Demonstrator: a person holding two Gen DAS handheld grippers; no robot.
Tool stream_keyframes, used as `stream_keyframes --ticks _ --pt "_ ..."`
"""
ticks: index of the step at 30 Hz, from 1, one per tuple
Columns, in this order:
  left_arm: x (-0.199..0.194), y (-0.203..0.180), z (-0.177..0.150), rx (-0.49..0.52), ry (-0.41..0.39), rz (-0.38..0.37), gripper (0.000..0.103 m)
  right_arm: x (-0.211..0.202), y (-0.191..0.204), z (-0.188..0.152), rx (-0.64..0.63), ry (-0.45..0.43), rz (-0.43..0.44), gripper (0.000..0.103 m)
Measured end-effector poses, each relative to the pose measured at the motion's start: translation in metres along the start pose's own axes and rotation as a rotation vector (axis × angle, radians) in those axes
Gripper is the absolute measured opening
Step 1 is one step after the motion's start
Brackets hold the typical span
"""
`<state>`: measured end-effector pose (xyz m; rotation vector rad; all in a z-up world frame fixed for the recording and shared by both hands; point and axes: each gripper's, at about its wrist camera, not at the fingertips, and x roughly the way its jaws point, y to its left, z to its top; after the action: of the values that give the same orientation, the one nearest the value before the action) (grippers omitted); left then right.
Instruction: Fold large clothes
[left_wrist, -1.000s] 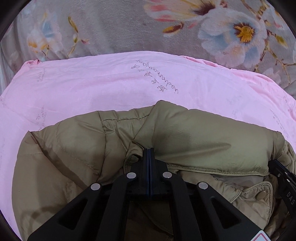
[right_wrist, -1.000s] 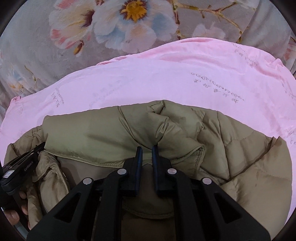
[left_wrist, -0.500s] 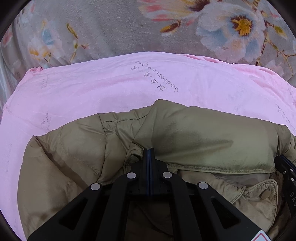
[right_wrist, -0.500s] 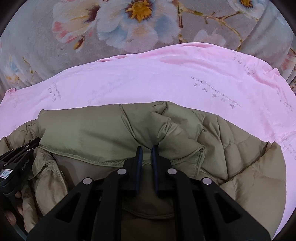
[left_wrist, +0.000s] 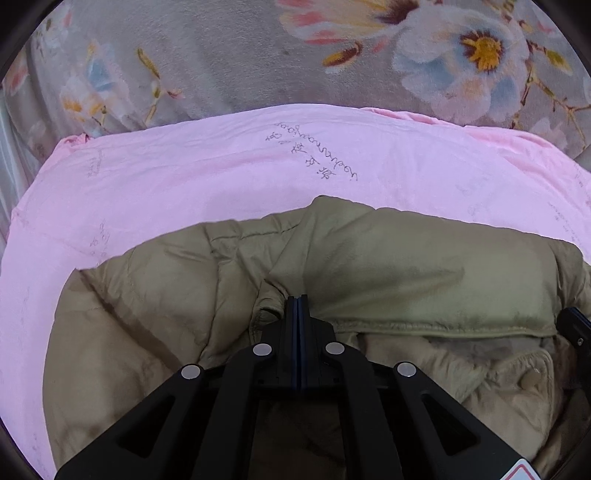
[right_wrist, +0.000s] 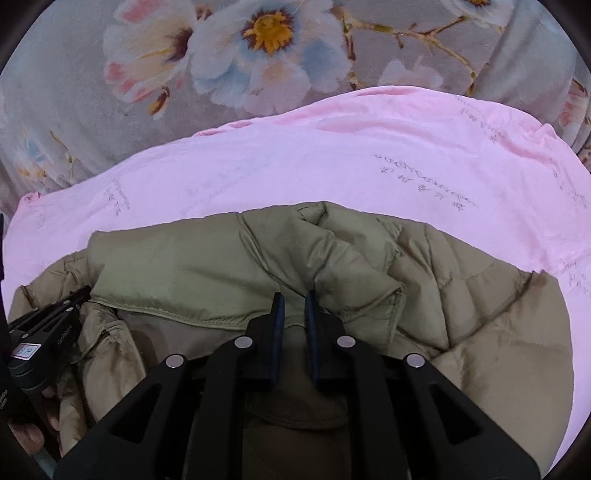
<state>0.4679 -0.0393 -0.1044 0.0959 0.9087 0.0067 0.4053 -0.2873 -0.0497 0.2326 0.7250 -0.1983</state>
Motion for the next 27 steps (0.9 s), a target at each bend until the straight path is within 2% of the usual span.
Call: stream_keyframes --ticks 2,3,4,6,9,13,18,20,24,27 --pt "-0.016 0.01 -0.004 -0.027 -0.002 -0.03 0.009 -0.029 -0.01 -0.01 0.042 -0.031 0.029 0.017" --pt "-0.028 0.017 -0.008 -0.042 -0.002 -0.04 0.015 -0.044 -0.015 -0.015 0.053 -0.047 0.041 0.019" --pt "-0.039 0.023 -0.012 -0.052 -0.005 -0.042 0.028 -0.061 -0.02 -0.022 0.064 -0.064 0.053 0.022" --pt "-0.068 0.037 -0.024 -0.079 -0.036 -0.072 0.04 -0.096 -0.033 -0.039 0.093 -0.088 0.077 0.026" --pt "-0.109 0.057 -0.047 -0.085 -0.062 -0.098 0.046 -0.143 -0.049 -0.069 0.108 -0.12 0.095 0.035" --pt "-0.151 0.086 -0.086 -0.089 -0.059 -0.101 0.048 -0.194 -0.069 -0.111 0.111 -0.152 0.072 0.041" --pt "-0.188 0.122 -0.143 -0.107 -0.035 -0.079 0.049 -0.234 -0.081 -0.166 0.126 -0.125 0.057 0.045" --pt "-0.2 0.126 -0.163 -0.106 -0.025 -0.07 0.049 -0.244 -0.079 -0.189 0.133 -0.106 0.075 0.045" --pt "-0.222 0.121 -0.205 -0.147 0.01 -0.121 0.049 -0.248 -0.06 -0.226 0.117 -0.043 0.11 0.045" --pt "-0.236 0.109 -0.235 -0.121 0.014 -0.102 0.049 -0.257 -0.036 -0.248 0.049 -0.021 0.113 0.045"
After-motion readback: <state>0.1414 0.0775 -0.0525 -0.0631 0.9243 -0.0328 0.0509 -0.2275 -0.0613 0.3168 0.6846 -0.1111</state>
